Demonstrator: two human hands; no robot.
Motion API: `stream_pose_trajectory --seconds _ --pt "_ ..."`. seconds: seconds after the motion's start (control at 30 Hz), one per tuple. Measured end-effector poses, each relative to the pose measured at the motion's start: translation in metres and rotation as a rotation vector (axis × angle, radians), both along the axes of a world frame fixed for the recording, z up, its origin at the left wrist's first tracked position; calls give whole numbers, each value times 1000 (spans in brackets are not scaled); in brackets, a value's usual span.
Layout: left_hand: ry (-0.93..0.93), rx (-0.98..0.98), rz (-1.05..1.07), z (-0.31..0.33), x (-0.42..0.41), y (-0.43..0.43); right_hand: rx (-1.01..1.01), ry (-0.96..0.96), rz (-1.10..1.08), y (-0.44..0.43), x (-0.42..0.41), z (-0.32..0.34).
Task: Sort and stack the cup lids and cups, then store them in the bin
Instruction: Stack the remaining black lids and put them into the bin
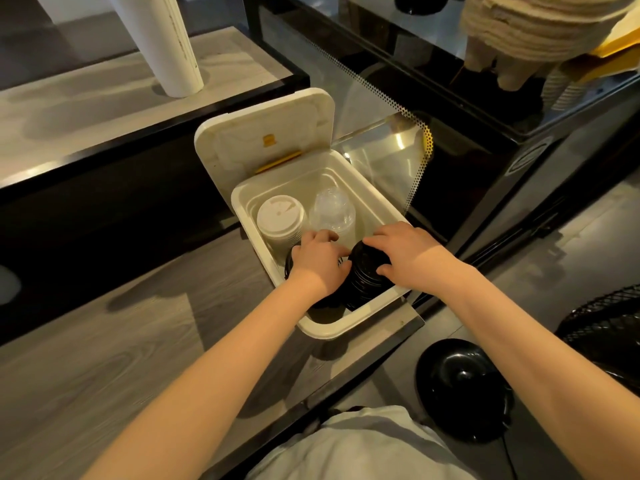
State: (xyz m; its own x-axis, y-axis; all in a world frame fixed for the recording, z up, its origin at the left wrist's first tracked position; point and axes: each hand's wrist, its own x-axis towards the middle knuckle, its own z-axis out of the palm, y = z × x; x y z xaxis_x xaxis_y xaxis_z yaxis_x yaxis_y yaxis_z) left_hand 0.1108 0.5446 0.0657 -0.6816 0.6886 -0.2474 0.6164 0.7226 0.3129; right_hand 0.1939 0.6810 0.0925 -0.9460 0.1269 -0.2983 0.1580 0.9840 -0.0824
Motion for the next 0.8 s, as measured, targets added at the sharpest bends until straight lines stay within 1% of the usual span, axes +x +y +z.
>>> stream_pose_trajectory --seconds 0.1,0.2,0.27,0.37,0.43,0.53,0.63,0.7,0.8 --pt "30 -50 -41 -1 -2 -2 7 14 -5 -1 -1 -1" --pt "36 -92 -67 3 -2 -4 -39 39 -34 -1 -1 4" --pt "60 -77 -61 9 -4 -10 -43 58 -51 -3 -1 8" --pt "158 -13 -61 21 -13 -26 -40 110 -63 -10 -4 15" --pt "225 -9 -50 32 -19 -42 -50 148 -59 -18 -10 21" --pt "309 16 -4 49 -30 -72 -79 194 -37 -40 -25 32" --pt "342 43 59 61 -38 -114 -177 297 7 -73 -42 39" --pt "333 69 110 66 -41 -149 -183 348 57 -102 -52 43" --pt "279 86 209 65 -42 -206 -196 366 112 -155 -67 45"
